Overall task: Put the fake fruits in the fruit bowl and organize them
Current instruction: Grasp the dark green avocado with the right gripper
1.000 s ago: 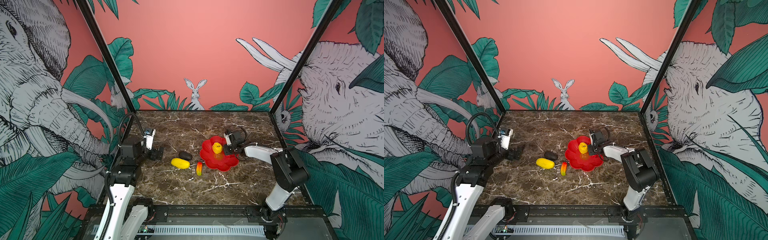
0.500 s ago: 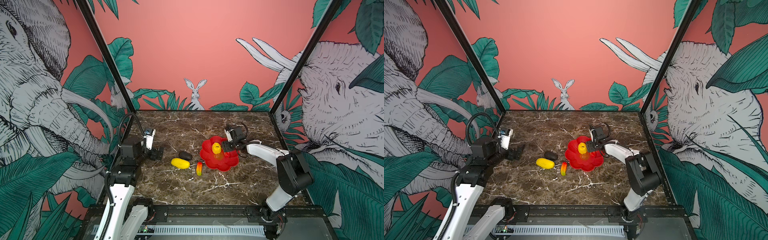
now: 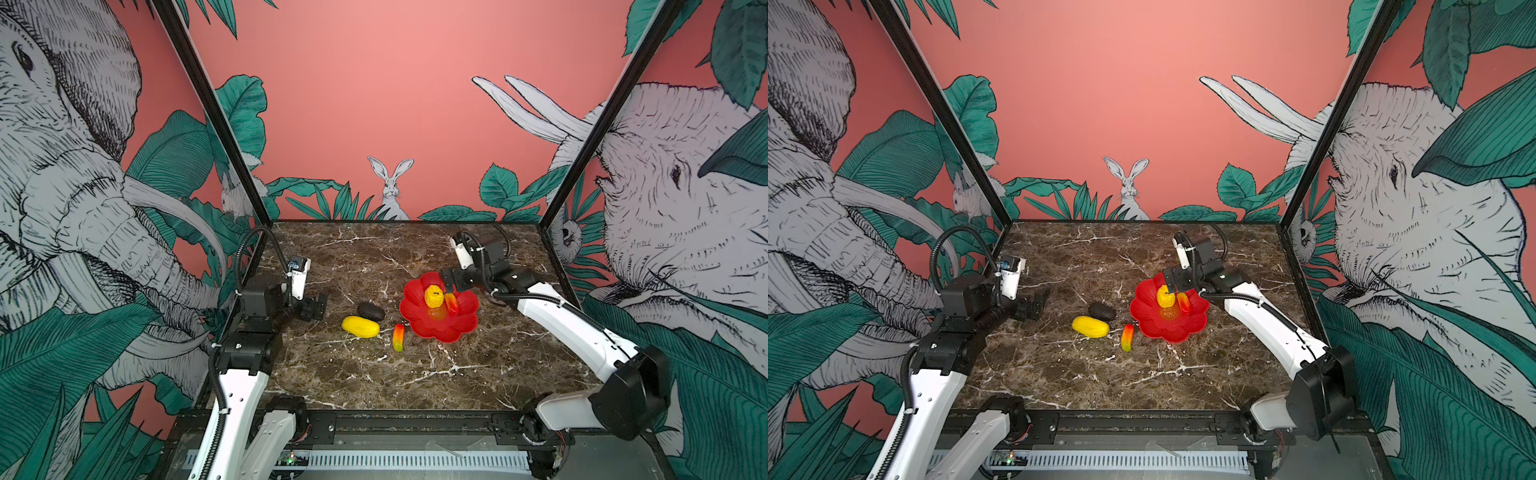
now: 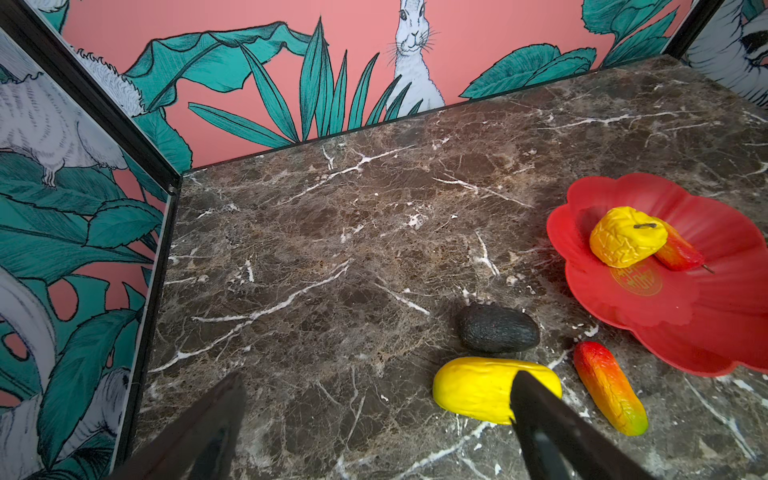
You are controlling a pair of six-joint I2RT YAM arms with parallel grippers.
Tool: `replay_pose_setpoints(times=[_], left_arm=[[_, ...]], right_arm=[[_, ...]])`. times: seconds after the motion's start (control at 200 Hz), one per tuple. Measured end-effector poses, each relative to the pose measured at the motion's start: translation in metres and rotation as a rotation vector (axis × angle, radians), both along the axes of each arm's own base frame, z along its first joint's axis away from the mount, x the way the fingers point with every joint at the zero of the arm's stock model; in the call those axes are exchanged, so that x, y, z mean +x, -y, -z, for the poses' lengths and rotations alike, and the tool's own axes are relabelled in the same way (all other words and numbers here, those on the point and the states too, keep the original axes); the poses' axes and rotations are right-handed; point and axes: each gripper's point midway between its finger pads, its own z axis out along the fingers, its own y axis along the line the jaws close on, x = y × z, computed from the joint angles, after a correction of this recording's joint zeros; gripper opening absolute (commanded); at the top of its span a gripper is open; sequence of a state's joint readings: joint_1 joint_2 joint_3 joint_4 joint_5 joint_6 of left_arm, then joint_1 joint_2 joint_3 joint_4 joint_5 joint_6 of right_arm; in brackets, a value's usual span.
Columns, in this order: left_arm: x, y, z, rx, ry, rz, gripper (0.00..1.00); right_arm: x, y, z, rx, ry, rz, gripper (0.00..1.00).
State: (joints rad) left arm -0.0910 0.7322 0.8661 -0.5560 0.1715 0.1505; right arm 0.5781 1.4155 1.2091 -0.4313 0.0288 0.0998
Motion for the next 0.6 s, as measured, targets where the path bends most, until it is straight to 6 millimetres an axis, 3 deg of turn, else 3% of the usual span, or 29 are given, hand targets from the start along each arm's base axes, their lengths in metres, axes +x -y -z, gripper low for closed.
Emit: replay_pose_setpoints(times=[0.135,0.355,0.6], left_arm=[[0.000,0.000,0.000,0.000,0.000,0.000,1.00],[0.000,0.000,-0.001,0.000,0.003,0.000,1.00],[-0.002,0.000,-0.003,-0.001,0.014,0.000,1.00]], right_arm=[[-0.014,-0.059,0.011,-0.002,-0.028,-0.155,1.00],[-0.027,-0.147,0.058,-0.028,-0.119,-0.380,0.99],[-0.029,-0.208,0.101,-0.018,-0.201,-0.525,0.98]])
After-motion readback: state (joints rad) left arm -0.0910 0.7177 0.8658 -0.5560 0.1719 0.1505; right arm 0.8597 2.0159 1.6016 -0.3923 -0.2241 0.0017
